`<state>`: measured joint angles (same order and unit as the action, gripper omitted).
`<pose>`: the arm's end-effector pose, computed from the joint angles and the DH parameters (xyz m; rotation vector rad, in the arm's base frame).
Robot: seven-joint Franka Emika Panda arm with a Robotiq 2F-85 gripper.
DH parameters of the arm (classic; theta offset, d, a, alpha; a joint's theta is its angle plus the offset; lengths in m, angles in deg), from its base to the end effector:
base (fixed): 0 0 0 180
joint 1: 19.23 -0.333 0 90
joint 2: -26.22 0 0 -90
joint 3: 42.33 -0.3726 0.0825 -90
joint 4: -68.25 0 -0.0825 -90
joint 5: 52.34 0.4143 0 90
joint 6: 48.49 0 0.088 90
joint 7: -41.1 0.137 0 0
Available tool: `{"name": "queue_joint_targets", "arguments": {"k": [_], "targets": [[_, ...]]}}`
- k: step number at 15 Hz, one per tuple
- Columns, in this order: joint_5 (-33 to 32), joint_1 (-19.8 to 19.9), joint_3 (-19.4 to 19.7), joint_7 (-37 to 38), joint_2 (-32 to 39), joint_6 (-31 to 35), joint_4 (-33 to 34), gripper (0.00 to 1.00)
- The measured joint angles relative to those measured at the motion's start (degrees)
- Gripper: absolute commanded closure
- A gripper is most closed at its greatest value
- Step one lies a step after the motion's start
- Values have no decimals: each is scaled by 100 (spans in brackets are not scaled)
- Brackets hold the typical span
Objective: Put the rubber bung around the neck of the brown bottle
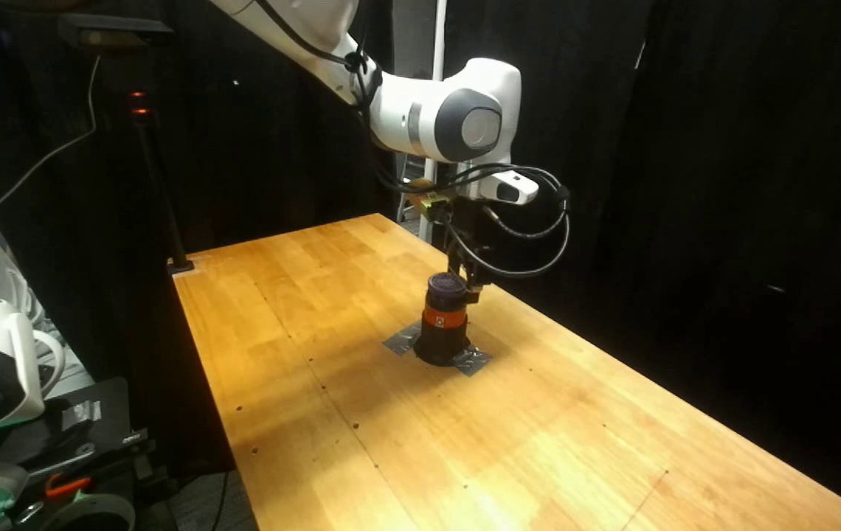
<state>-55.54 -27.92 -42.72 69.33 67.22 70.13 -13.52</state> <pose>0.7687 0.1174 0.2623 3.0399 -0.4706 -0.0841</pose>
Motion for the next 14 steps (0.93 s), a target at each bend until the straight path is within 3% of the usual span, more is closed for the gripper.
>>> {"name": "queue_joint_targets", "arguments": {"k": [14], "targets": [[481, 146, -5, -398, 270, -430, 154, 0]]}}
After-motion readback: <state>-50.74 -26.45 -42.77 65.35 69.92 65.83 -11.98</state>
